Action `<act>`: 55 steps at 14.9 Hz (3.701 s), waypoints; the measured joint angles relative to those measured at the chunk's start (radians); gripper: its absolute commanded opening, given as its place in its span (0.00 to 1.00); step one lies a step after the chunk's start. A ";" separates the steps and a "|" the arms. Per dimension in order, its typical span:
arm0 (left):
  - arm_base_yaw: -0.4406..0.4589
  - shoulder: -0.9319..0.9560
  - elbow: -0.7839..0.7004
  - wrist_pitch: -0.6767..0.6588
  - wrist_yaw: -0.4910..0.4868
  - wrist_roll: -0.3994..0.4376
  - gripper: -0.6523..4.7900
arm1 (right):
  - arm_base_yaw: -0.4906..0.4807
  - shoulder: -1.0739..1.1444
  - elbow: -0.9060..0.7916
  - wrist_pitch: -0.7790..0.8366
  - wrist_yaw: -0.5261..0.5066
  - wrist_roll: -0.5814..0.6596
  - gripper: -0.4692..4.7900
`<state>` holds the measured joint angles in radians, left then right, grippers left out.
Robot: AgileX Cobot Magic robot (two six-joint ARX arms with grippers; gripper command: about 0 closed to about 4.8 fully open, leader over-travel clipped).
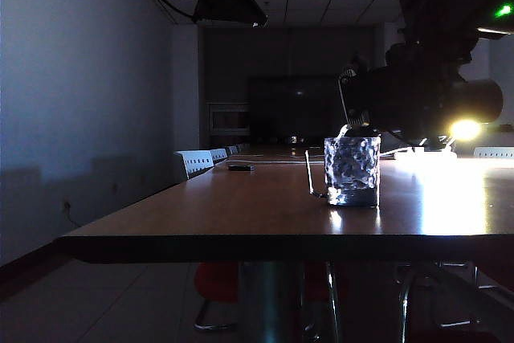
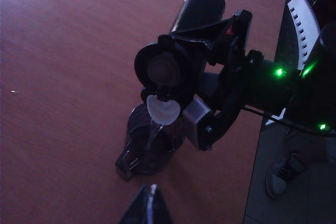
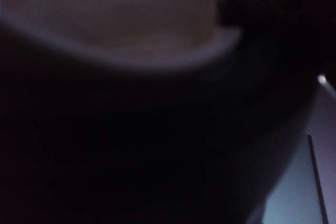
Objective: Pick up the black thermos cup, pour some water from it into the cup, and then put the thermos cup back on the table.
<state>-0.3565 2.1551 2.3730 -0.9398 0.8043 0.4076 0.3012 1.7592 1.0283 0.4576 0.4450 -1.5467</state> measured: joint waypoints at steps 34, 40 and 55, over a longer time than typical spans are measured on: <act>0.000 -0.004 0.000 -0.008 0.000 -0.017 0.11 | -0.001 -0.017 0.000 0.016 0.180 0.632 0.35; 0.000 -0.011 0.000 -0.008 0.000 -0.020 0.11 | -0.002 -0.064 0.001 0.214 0.423 0.879 0.35; 0.000 -0.011 0.000 -0.008 0.000 -0.024 0.11 | -0.256 -0.064 0.000 0.011 -0.301 1.526 0.35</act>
<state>-0.3565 2.1437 2.3730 -0.9478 0.8047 0.3840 0.0456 1.6955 1.0283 0.4690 0.1440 -0.0212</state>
